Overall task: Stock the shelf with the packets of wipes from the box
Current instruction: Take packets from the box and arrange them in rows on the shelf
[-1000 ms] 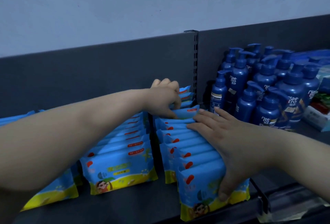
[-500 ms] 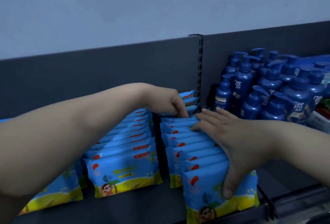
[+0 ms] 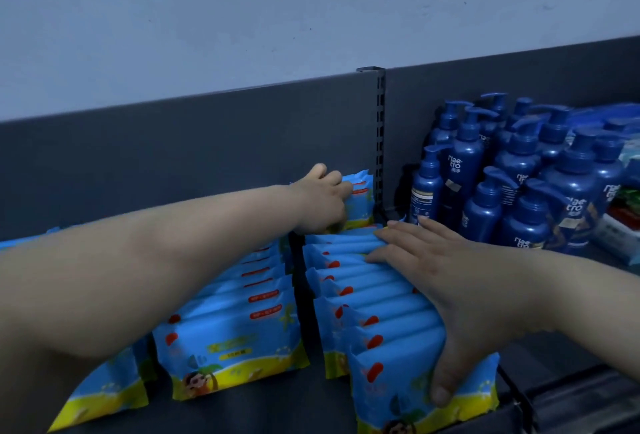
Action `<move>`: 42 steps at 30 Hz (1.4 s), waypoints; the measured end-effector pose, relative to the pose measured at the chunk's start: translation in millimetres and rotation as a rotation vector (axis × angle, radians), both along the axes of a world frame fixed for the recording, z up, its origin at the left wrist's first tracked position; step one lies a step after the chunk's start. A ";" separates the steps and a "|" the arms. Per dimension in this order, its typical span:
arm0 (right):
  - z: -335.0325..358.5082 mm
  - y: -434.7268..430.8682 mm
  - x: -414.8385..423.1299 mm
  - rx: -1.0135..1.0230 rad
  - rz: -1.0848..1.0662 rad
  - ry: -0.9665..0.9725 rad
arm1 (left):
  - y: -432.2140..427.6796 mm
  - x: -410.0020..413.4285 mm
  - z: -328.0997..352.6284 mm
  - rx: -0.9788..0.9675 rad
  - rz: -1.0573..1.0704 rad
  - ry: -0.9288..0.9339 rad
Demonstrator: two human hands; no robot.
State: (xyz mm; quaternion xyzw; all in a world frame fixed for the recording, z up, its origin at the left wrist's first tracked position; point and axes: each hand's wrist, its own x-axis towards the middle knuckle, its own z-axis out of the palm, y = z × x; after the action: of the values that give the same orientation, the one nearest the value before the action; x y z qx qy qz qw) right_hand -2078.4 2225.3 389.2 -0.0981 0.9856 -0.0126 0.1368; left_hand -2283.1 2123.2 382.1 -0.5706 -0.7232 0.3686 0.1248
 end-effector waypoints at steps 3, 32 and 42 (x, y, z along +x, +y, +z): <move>-1.0 0.9 -0.1 -0.003 0.000 0.001 | 11.0 4.2 1.9 -0.073 0.023 0.055; 2.4 2.1 -0.4 0.004 0.015 -0.010 | -1.4 -4.3 23.0 0.396 0.274 -0.671; 8.4 13.2 -37.0 0.055 -0.020 -0.034 | -1.8 -6.7 31.2 0.496 0.277 -0.730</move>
State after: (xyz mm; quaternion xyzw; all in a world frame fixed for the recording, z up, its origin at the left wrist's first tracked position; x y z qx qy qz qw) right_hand -2115.4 2238.5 397.6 -0.0843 0.9840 0.0114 0.1563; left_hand -2289.7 2121.4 413.3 -0.5140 -0.8556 -0.0272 -0.0556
